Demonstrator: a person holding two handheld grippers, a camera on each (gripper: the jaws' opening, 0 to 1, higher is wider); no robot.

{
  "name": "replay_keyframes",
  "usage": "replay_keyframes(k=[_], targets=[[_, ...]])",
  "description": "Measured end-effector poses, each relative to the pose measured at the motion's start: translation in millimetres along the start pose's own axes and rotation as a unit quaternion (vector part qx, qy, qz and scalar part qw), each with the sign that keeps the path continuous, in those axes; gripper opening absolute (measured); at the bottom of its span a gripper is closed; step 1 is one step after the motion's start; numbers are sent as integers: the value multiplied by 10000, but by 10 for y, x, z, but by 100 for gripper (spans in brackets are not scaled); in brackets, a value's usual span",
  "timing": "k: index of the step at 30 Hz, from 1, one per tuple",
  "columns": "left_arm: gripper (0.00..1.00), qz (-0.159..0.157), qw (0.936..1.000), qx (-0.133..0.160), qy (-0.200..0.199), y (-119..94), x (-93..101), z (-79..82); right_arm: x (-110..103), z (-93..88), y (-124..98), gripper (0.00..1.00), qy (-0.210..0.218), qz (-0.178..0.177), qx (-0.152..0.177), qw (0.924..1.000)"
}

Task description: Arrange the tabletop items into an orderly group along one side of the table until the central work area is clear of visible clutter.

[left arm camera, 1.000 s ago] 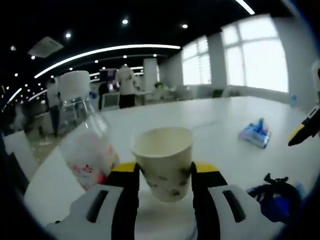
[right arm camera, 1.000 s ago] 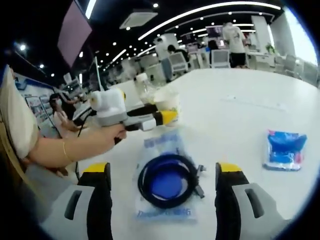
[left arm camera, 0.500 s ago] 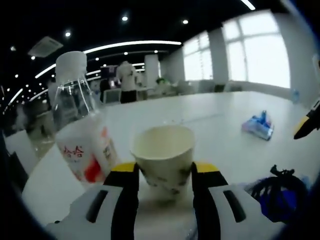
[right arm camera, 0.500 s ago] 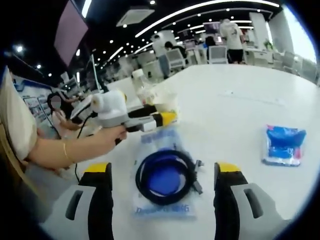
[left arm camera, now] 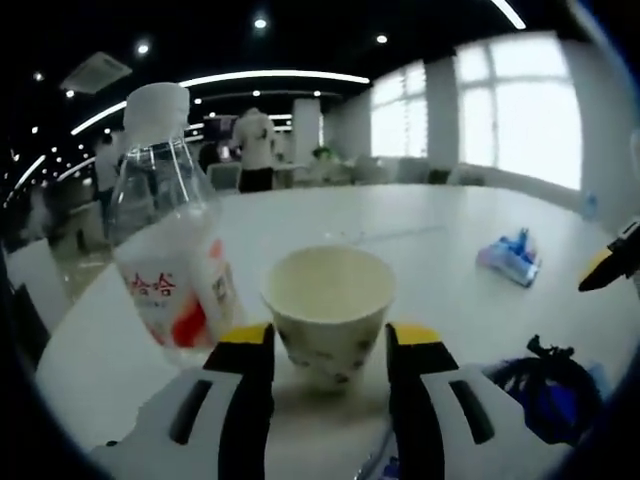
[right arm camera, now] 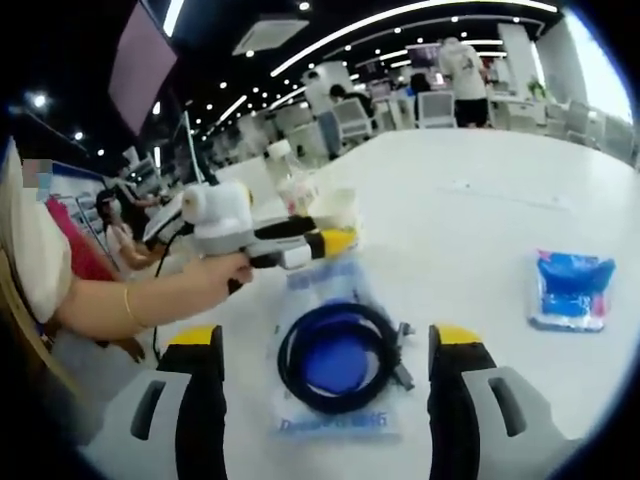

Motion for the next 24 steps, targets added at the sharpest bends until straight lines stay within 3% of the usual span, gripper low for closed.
replay_keyframes(k=[7,15,24], targets=[[49,-93,9998,-131,-145,-92,25,0,8,29,-35,83,22,-122,30,9999],[51,-186,9992,-305,-164,-246,-10,45,41,22,-88,83,342,-340,9,9988],[58,-559,9966,-539,-282,-393,-14,6,32,-2,-124,83,708,-527,-61,9961]])
Point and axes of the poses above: the point that each gripper's makers call its tool centre point, and the gripper's own axes: y roughly forward along the fingers, x roughly to its right, z roughly out of its top, the point moved 5 cm from there along -y, roughly backward along the fingers, and after that the axes turned 7 degrees about x, right-handed, at the moved point
